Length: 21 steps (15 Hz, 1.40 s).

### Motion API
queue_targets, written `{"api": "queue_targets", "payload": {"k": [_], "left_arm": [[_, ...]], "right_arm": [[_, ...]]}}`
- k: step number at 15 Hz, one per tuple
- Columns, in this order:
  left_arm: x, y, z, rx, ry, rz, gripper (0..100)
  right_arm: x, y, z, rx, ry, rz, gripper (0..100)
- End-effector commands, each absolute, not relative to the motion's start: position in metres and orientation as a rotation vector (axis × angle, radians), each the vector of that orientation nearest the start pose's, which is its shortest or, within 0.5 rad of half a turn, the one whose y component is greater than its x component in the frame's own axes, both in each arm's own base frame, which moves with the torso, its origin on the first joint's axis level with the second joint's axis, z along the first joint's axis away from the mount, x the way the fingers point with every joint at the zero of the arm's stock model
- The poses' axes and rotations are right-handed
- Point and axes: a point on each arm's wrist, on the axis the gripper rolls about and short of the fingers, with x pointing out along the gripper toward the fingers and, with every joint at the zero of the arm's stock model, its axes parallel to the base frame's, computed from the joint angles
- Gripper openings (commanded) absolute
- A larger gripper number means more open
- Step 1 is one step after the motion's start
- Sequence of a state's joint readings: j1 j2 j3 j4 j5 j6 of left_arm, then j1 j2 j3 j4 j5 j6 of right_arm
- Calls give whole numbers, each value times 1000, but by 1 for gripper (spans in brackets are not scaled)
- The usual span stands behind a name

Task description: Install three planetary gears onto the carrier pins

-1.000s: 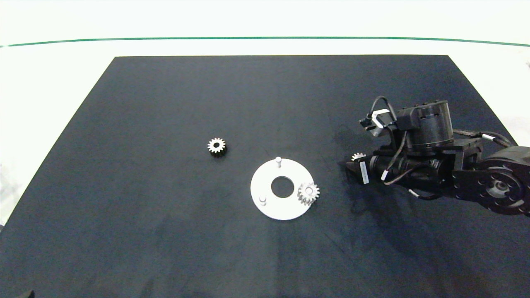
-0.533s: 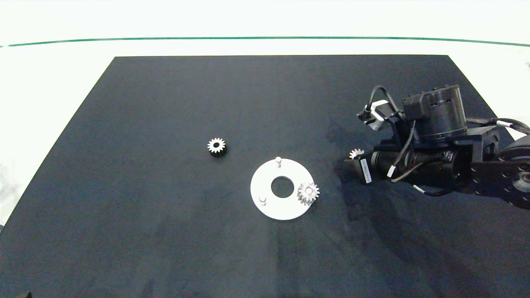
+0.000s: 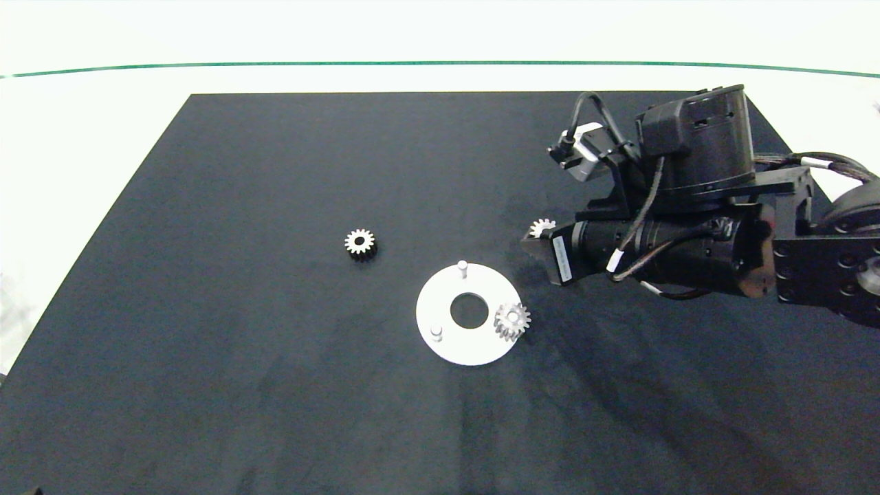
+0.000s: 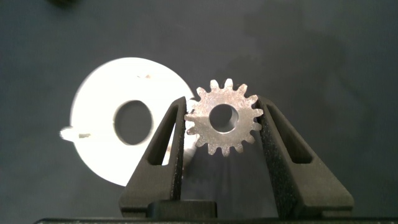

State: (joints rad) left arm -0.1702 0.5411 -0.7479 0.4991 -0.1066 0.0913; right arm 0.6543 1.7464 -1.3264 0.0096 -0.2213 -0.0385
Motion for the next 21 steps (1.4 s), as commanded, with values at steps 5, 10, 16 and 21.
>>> {"api": "queue_targets", "payload": {"k": [5,10,16,21], "left_arm": [[-5,-2,235,100,279,-289,100],[-4,-2,235,100,278,-289,100],[-5,-2,235,100,275,-289,100],[-4,-2,235,100,276,-287,100]], "right_arm": [[286,243,239,-253,442,506,25],[293,259,235,-266,457,525,25],[297,268,228,-276,470,533,25],[300,271,221,-284,481,535,25]]}}
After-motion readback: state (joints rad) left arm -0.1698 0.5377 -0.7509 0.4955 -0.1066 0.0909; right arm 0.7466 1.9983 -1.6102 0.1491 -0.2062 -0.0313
